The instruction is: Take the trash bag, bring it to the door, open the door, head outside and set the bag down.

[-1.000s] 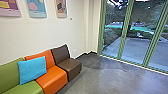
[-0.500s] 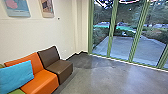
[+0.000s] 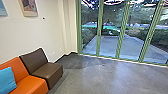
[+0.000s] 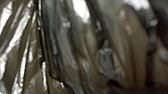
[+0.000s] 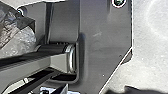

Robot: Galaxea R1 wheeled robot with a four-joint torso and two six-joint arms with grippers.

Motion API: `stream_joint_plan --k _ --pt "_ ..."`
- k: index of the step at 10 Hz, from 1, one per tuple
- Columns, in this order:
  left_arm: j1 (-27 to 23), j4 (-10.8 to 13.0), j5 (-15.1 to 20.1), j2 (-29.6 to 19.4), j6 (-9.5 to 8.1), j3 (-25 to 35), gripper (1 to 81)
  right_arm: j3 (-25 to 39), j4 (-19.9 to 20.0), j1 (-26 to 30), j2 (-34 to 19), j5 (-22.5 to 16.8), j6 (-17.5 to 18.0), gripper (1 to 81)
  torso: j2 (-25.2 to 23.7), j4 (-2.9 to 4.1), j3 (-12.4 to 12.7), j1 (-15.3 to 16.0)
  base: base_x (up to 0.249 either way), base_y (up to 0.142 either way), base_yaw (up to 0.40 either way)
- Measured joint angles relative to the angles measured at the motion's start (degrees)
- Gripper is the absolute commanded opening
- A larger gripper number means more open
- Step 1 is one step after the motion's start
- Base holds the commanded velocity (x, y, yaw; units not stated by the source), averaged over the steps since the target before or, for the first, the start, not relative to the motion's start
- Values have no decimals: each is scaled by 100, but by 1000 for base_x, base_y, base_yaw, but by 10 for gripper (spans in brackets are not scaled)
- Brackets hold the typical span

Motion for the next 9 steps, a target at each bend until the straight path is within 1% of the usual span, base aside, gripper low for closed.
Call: stream_joint_plan --k 9 --pt "0 -1 -2 0 0 0 10 -7 -1 0 11 -5 0 811 0 0 0 0 0 0 -337"
